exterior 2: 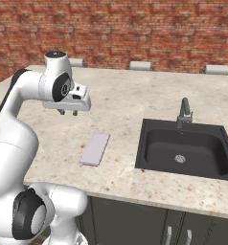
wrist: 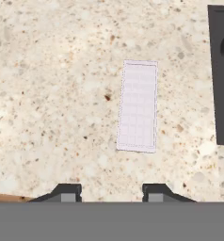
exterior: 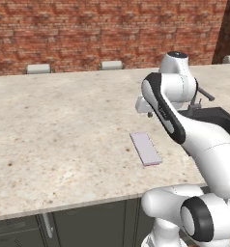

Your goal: The ice cube tray has been filled with water. Take the tray and place it in the freezer to make ice. Close the freezer door after placing the tray.

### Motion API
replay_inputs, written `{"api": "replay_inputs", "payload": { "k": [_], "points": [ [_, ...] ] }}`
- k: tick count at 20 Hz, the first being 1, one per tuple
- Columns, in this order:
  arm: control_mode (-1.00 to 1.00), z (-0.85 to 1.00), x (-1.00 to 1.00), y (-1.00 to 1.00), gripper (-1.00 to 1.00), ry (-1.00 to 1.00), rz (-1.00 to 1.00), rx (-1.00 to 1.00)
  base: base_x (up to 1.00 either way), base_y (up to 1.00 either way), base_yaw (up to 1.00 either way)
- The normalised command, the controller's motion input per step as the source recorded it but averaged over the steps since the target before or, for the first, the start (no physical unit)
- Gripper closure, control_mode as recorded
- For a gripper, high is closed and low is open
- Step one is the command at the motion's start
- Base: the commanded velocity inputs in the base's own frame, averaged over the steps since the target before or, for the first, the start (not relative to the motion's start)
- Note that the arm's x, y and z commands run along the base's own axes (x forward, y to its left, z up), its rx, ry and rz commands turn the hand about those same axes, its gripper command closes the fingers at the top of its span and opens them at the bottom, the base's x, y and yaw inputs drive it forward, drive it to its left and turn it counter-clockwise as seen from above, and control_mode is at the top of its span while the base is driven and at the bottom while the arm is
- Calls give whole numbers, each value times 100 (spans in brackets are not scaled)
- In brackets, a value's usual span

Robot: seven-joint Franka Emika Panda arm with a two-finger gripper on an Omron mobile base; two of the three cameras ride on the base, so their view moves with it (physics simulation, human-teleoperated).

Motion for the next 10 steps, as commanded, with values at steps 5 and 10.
{"api": "replay_inputs", "payload": {
  "k": [5, 10],
  "points": [
    [-100, -15, 25, 0, -100, -1, 0, 0, 0, 0, 0],
    [-100, -5, 30, 0, -100, 0, 0, 0, 0, 0, 0]
  ]
}}
